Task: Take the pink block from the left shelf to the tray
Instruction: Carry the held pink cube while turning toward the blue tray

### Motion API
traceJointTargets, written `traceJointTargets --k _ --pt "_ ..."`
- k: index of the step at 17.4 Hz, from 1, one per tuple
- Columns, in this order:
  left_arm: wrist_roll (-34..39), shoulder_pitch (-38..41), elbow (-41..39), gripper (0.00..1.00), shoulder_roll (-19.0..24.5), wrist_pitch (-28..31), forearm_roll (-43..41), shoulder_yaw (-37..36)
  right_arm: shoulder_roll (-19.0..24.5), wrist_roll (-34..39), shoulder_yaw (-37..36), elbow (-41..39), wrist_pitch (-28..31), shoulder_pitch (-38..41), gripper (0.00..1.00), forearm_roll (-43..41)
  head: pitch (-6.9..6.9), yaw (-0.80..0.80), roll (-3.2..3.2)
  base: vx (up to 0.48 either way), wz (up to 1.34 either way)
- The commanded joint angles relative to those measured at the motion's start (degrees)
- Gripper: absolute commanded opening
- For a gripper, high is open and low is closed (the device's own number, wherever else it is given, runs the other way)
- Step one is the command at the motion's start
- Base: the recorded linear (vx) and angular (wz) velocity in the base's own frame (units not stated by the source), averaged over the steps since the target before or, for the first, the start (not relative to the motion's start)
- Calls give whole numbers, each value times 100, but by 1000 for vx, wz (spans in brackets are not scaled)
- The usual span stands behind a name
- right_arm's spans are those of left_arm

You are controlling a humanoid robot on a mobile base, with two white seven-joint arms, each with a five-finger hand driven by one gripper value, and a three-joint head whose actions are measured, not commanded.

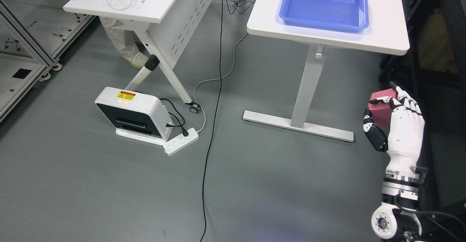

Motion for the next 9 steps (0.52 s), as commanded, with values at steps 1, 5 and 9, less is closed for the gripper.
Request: traceJointTargets --k 1,5,9 --pt "-2 -176 -100 100 100 -3 -9 0 -100 3 -79 6 -1 -3 3 -1 0 0 0 427 42" --pt "-2 -176 -100 100 100 -3 -9 0 -100 12 -79 6 -9 -3 3 -1 0 0 0 478 -27" --pt "-2 -176 -100 100 100 -3 -9 0 -100 12 -70 6 -9 -3 3 -1 0 0 0 487 62"
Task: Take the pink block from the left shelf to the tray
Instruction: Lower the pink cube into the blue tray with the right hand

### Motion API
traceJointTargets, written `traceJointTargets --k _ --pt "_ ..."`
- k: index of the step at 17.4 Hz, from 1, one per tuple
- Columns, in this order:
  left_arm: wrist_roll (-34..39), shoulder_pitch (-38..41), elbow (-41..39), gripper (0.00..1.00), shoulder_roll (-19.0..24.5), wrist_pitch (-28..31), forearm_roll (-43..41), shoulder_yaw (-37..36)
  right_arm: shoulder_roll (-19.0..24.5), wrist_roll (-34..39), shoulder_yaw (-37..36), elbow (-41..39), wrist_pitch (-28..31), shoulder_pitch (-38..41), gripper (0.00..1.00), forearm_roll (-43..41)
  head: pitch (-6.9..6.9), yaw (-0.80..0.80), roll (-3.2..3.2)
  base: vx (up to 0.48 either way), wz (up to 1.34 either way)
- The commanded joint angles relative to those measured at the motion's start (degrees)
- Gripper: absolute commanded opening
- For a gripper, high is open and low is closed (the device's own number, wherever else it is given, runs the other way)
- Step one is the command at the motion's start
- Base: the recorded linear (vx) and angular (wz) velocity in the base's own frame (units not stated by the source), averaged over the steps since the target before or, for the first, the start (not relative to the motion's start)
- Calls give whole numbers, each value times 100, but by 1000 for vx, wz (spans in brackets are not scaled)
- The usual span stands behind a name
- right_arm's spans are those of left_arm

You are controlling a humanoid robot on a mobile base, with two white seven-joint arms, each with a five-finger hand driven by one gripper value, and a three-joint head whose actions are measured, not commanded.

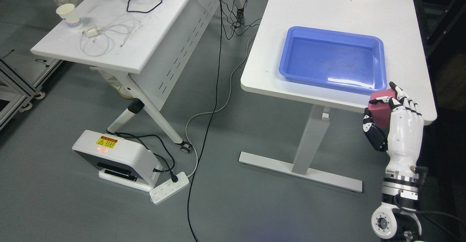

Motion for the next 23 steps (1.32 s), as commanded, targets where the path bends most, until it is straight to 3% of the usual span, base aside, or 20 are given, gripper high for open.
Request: traceJointTargets --k 1,8,13,21,23 --pt "-2 -175 -100 100 100 -3 -9 1 -100 -6 -70 3 -3 0 3 -2 0 0 0 493 36" --pt "-2 -175 -100 100 100 -3 -9 1 -100 116 -27 29 -221 -9 4 7 0 0 0 446 23" --pt "-2 -175 -100 100 100 -3 -9 1 -100 1355 53 258 -319 -17 7 7 0 0 0 328 -124" --pt "-2 -175 -100 100 100 -3 -9 1 -100 1971 386 460 -319 18 10 59 0 0 0 66 -60" --pt "-2 -175 -100 100 100 -3 -9 1 -100 1989 387 469 -302 9 14 59 0 0 0 20 -6"
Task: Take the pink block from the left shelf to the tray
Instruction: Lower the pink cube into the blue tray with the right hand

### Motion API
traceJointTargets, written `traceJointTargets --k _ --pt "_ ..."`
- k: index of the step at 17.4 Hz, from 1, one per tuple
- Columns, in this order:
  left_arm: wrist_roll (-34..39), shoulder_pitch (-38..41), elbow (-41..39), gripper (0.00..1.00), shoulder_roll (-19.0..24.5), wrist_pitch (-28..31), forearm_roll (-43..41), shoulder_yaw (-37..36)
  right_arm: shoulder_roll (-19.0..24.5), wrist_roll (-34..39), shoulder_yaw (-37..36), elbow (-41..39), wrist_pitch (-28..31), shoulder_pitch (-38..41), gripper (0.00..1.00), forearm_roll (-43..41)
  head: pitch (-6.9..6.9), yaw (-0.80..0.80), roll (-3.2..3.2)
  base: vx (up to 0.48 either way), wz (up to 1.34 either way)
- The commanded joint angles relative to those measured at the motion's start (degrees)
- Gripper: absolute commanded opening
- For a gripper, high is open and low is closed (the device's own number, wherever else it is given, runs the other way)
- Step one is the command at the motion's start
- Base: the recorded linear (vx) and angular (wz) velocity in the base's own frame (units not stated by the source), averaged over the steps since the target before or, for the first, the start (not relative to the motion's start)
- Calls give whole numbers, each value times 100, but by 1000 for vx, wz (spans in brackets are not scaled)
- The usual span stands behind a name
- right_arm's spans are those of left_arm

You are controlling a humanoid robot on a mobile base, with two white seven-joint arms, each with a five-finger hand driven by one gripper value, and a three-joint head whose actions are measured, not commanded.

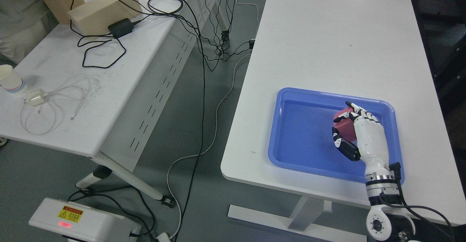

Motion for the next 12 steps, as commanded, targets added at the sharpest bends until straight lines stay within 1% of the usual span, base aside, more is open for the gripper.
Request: traceJointTargets --k 1,3,4,6,7,8,9,12 --pt "-2 -176 -100 100 100 -3 -9 0 -100 144 235 217 42 6 22 12 0 0 0 21 -14" --pt "-2 -176 -100 100 100 -3 -9 0 -100 275 235 226 103 6 32 -23 0 0 0 17 -7" --pt "-2 -176 -100 100 100 -3 -9 0 -100 302 235 226 199 6 39 -49 0 0 0 0 0" --pt "-2 -176 -100 100 100 -3 -9 0 -100 303 209 226 270 14 50 -128 0 0 0 0 0" --pt "-2 -176 -100 100 100 -3 -9 0 -100 294 174 217 288 15 57 -190 0 0 0 0 0" --pt "-2 -176 -100 100 100 -3 -9 0 -100 242 121 200 288 6 67 -329 0 0 0 0 0" --pt "-2 -176 -100 100 100 -3 -9 0 -100 232 34 191 288 -3 73 -548 0 0 0 0 0" --pt "-2 -176 -100 100 100 -3 -9 0 -100 250 -317 164 226 -21 85 -1777 0 0 0 1 5"
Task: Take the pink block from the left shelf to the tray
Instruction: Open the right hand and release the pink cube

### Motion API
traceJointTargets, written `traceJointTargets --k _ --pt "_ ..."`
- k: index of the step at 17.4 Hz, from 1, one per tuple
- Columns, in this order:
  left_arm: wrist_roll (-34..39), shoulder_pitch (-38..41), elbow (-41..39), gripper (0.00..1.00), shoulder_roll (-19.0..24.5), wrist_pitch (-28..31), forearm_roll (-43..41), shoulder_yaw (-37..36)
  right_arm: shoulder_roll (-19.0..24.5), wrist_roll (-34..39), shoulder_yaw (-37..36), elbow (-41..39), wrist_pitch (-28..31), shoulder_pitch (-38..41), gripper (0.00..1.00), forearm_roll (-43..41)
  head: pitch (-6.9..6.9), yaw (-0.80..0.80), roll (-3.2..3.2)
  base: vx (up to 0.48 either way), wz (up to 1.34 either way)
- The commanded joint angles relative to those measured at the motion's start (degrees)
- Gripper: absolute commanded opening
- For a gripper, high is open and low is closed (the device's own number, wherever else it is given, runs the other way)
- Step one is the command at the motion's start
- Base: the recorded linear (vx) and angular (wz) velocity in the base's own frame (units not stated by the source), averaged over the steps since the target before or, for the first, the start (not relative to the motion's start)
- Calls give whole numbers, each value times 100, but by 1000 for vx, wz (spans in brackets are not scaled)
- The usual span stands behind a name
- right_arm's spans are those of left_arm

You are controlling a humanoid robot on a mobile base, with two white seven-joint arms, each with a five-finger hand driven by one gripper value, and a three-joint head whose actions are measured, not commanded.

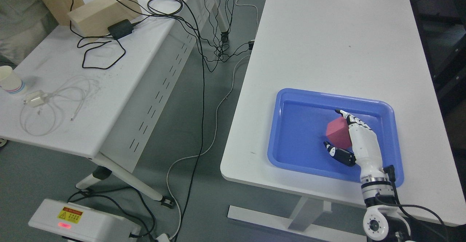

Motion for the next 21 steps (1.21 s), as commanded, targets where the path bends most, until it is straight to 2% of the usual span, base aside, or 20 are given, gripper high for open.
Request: traceJointTargets --k 1,3,5,8,11,12,14,21 --pt "-2 -176 -100 100 100 -3 -9 -1 -100 -26 -469 0 -55 -23 87 -1436 0 0 0 0 0" --pt "-2 -176 -100 100 100 -3 -9 -1 -100 -34 -637 -88 -64 -32 90 -1849 0 0 0 0 0" --pt "-2 -176 -100 100 100 -3 -9 -1 -100 -52 -655 -123 -177 -32 99 -2219 0 0 0 0 0" --pt "-2 -176 -100 100 100 -3 -9 -1 -100 -183 -812 -158 -607 -40 100 -2422 0 0 0 -7 0" --pt "-2 -176 -100 100 100 -3 -9 -1 -100 -929 -971 -167 -1100 -58 100 -3193 0 0 0 -21 2" --pt "-2 -176 -100 100 100 -3 -9 -1 -100 -957 -1050 -176 -1179 -49 100 -3466 0 0 0 -13 15" --pt "-2 -176 -100 100 100 -3 -9 -1 -100 -949 -1129 -176 -1145 -49 100 -3793 0 0 0 -22 11" --pt "-2 -176 -100 100 100 -3 -9 -1 -100 -783 -1147 -176 -365 -58 100 -4092 0 0 0 -116 34"
